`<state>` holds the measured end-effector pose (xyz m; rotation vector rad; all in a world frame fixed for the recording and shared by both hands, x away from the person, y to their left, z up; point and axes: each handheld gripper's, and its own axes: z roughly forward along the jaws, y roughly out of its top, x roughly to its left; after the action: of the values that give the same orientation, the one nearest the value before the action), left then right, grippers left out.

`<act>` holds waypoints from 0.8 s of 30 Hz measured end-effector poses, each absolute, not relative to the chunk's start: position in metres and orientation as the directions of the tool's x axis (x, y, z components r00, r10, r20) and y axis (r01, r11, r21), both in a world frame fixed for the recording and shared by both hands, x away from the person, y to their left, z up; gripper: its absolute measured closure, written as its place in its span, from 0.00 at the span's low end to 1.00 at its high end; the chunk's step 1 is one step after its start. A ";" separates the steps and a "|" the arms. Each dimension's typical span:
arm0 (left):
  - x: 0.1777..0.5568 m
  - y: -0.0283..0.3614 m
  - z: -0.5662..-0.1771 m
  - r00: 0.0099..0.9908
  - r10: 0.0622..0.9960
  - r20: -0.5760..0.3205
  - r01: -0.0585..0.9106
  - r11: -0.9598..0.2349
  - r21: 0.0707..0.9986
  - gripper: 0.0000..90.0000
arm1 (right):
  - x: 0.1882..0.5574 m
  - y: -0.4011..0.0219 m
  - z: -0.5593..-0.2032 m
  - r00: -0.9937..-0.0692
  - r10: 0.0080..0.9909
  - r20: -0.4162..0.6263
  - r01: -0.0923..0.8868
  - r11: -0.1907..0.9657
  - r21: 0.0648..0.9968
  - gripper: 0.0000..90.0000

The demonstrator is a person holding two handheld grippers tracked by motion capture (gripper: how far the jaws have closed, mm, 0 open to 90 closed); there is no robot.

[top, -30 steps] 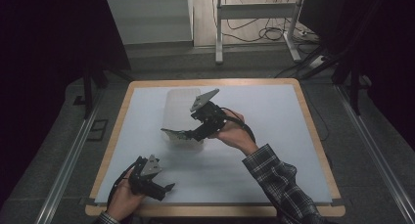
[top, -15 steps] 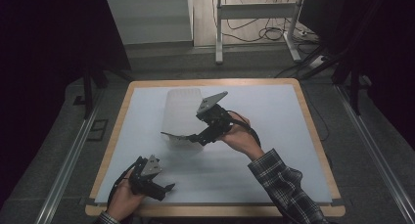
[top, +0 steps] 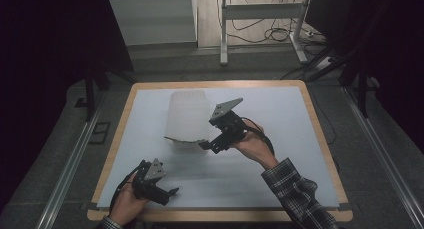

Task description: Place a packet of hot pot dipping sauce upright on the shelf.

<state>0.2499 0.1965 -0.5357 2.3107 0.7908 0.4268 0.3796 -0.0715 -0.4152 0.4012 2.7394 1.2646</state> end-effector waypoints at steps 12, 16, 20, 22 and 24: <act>0.250 0.197 -0.536 0.763 0.641 0.088 0.428 -0.602 0.674 0.00 | 0.375 -0.088 -0.422 -0.951 0.305 0.043 0.227 0.597 0.769 0.04; 0.250 0.196 -0.536 0.763 0.641 0.085 0.430 -0.601 0.673 0.00 | 0.373 -0.096 -0.425 -0.947 0.318 0.042 0.233 0.592 0.772 0.03; 0.250 0.196 -0.536 0.763 0.641 0.084 0.431 -0.602 0.672 0.00 | 0.371 -0.102 -0.427 -0.943 0.331 0.039 0.235 0.577 0.782 0.03; 0.250 0.196 -0.536 0.763 0.641 0.084 0.432 -0.602 0.672 0.00 | 0.371 -0.106 -0.428 -0.942 0.335 0.032 0.232 0.575 0.785 0.03; 0.250 0.196 -0.537 0.763 0.641 0.083 0.433 -0.603 0.670 0.00 | 0.370 -0.109 -0.428 -0.939 0.343 0.030 0.233 0.572 0.787 0.03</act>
<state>0.2504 0.1962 -0.5366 2.3100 0.7989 0.4188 0.3702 -0.1089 -0.4284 0.4919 2.6716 1.3089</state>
